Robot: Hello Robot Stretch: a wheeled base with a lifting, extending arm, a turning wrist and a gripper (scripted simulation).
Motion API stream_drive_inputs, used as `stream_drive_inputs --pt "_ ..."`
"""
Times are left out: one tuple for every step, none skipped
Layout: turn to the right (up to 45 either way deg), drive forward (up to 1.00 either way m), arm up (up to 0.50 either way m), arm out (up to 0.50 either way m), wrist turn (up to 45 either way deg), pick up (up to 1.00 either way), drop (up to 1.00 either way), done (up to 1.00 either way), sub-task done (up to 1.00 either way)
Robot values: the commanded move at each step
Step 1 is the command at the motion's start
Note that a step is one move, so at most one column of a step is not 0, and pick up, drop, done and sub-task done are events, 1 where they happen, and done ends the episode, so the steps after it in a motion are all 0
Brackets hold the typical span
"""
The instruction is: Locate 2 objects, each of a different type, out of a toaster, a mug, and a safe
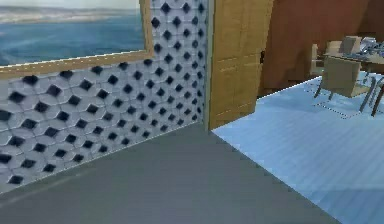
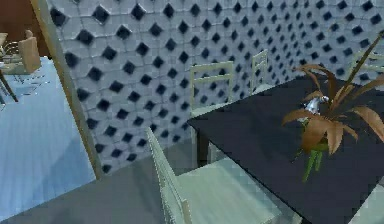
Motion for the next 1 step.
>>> stream_drive_inputs --pt "0.0 0.15 0.0 0.0 0.0 0.0 0.0 0.0 0.0"
